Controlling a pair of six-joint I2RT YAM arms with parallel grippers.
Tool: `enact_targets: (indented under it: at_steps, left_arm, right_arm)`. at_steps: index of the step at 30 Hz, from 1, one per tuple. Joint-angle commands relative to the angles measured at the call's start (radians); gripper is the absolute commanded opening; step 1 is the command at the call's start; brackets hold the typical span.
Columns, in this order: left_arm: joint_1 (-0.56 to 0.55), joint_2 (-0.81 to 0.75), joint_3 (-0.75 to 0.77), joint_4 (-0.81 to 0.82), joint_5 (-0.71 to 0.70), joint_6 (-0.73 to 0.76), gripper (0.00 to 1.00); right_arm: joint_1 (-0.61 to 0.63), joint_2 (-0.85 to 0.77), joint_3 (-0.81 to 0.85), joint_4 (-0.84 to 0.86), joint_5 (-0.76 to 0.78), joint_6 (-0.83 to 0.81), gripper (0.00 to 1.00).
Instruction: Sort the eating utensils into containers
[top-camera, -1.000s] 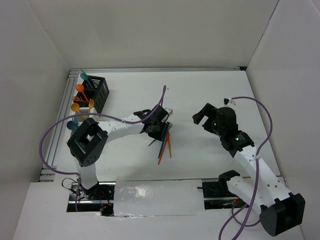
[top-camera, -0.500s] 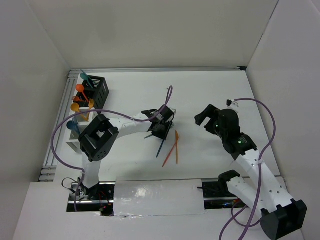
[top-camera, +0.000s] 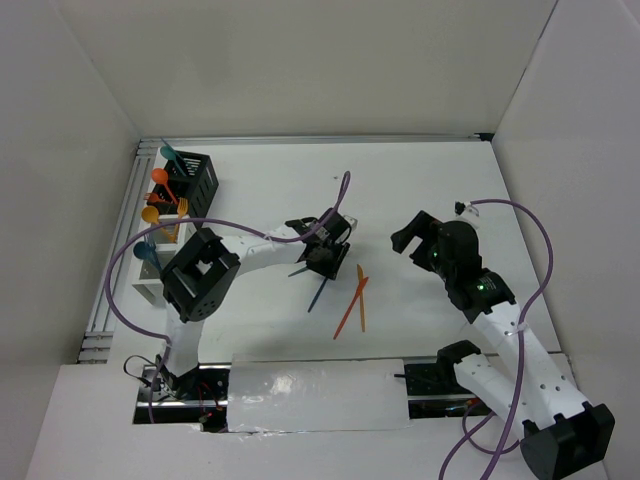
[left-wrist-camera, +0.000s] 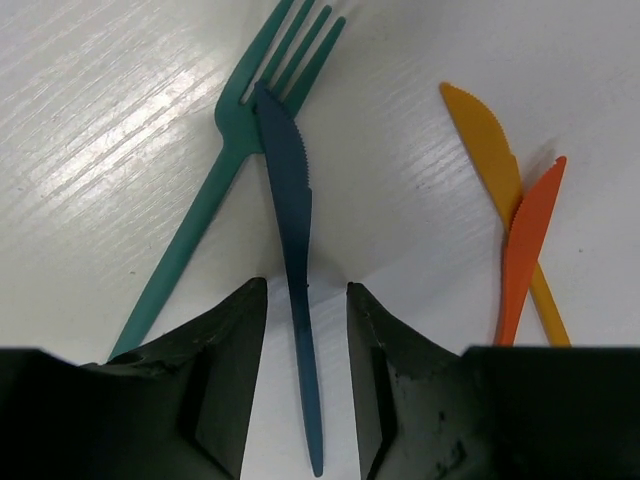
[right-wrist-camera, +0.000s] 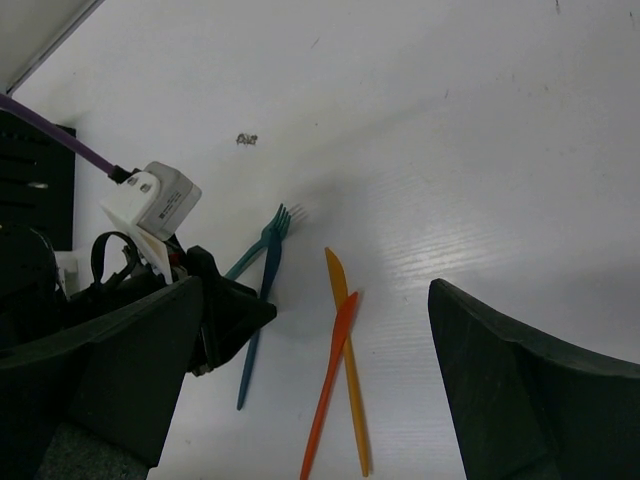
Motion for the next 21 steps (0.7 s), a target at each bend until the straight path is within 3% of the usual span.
enact_targets:
  at_steps: [1, 6, 10, 13, 17, 18, 19, 21]
  left_arm:
    - [-0.006, 0.068, 0.012, -0.043, 0.044, 0.051, 0.44]
    - [-0.011, 0.107, 0.025, -0.069, 0.035, 0.048, 0.26]
    - [-0.008, 0.096, 0.020, -0.068, 0.036, 0.029, 0.00]
    - [0.007, 0.045, 0.037, -0.053, 0.075, 0.025, 0.00]
    - [0.042, -0.118, 0.034, -0.008, 0.131, 0.022, 0.00]
    - [0.061, -0.250, 0.010, 0.034, 0.182, 0.014, 0.00]
    - [0.061, -0.251, 0.009, 0.035, 0.182, 0.014, 0.00]
    - [0.157, -0.364, -0.047, 0.104, 0.288, -0.006, 0.00]
  right_arm:
    - [-0.002, -0.003, -0.004, -0.012, 0.024, -0.005, 1.00]
    - [-0.004, 0.003, -0.004, -0.002, 0.024, -0.005, 1.00]
    - [-0.005, 0.013, 0.006, -0.002, 0.024, -0.014, 1.00]
    - [-0.004, 0.020, 0.006, 0.008, 0.024, -0.022, 1.00]
    - [-0.005, 0.038, 0.015, 0.030, 0.015, -0.028, 1.00]
    - [-0.005, 0.059, 0.015, 0.043, 0.005, -0.034, 1.00]
    - [-0.005, 0.059, 0.015, 0.043, 0.004, -0.037, 1.00]
    - [-0.004, 0.079, 0.015, 0.070, -0.015, -0.037, 1.00]
